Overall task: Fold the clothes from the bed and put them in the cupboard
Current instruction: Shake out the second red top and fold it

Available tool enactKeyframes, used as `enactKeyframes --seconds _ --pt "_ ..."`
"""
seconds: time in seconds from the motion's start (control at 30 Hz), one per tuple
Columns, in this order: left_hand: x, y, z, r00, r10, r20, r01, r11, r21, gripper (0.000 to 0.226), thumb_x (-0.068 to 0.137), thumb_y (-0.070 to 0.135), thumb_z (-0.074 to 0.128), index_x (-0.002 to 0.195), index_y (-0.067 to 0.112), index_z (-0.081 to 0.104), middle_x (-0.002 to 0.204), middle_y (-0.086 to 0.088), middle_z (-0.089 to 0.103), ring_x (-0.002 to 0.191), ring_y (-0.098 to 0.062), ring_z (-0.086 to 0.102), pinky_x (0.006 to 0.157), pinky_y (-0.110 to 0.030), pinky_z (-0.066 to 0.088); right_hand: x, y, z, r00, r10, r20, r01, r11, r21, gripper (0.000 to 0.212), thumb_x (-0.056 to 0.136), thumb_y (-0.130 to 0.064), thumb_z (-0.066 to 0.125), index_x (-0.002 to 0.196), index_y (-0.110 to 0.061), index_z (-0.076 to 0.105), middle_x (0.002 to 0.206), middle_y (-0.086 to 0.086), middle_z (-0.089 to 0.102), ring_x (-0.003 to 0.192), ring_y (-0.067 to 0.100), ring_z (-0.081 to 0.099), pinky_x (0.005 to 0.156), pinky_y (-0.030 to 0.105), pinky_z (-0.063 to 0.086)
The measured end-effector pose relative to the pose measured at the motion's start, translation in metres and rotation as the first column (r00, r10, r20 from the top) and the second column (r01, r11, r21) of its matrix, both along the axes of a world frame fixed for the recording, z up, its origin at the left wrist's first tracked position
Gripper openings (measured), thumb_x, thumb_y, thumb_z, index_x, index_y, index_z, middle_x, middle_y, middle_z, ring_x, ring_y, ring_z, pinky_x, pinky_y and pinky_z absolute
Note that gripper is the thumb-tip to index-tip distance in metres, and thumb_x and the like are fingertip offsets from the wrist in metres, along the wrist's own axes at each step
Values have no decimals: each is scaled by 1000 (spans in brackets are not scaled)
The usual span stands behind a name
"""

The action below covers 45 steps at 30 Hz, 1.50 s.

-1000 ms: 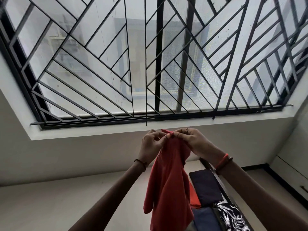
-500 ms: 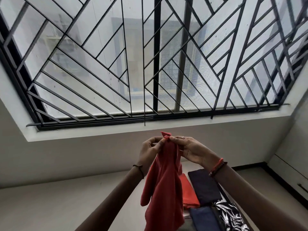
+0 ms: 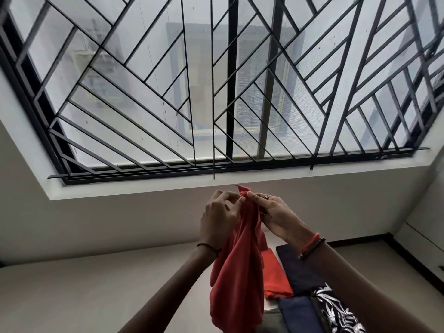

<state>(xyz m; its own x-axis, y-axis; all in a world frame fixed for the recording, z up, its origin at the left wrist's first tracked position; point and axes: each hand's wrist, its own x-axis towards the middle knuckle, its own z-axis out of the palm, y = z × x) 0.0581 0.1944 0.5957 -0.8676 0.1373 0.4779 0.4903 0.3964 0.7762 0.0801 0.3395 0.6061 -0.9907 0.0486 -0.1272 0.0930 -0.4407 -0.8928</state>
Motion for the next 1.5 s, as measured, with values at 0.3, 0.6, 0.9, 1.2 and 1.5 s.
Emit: enactKeyframes --seconds 0.3,0.6,0.9,1.2,1.5 --pt "-5 -3 12 990 -104 98 104 995 6 16 80 27 73 70 38 68 74 19 68 70 -1 65 71 -25 54 5 -6 -6 999 43 -23 -44 999 -28 33 79 -19 61 99 7 65 77 11 71 64 14 67 61 22 56" --pt "-6 -15 7 945 -313 98 283 929 239 21 77 4 74 77 26 70 78 11 73 70 -8 67 72 -27 56 8 -9 -11 995 103 -1 -102 988 -119 32 82 -21 59 100 5 66 85 15 71 72 19 69 75 28 56" --pt "6 -9 -1 874 115 -473 -305 887 -346 22 84 37 51 81 28 70 79 12 68 73 -9 62 77 -29 39 7 -19 -7 1000 16 15 -13 986 -166 18 88 -13 56 92 3 64 76 12 69 64 16 67 67 24 56" --pt "13 0 0 949 154 -275 -276 828 -489 23 80 35 55 72 22 73 67 6 69 70 -16 66 76 -36 50 8 -29 -14 990 -137 -43 133 988 -81 11 91 0 55 88 3 64 66 8 71 55 11 67 53 18 54" --pt "11 -8 10 988 115 104 -96 981 -171 15 77 32 67 86 21 70 86 3 72 86 -14 66 80 -32 51 9 -25 -18 983 -56 -174 66 996 55 14 75 -11 65 85 -2 71 78 11 72 68 16 68 65 21 56"
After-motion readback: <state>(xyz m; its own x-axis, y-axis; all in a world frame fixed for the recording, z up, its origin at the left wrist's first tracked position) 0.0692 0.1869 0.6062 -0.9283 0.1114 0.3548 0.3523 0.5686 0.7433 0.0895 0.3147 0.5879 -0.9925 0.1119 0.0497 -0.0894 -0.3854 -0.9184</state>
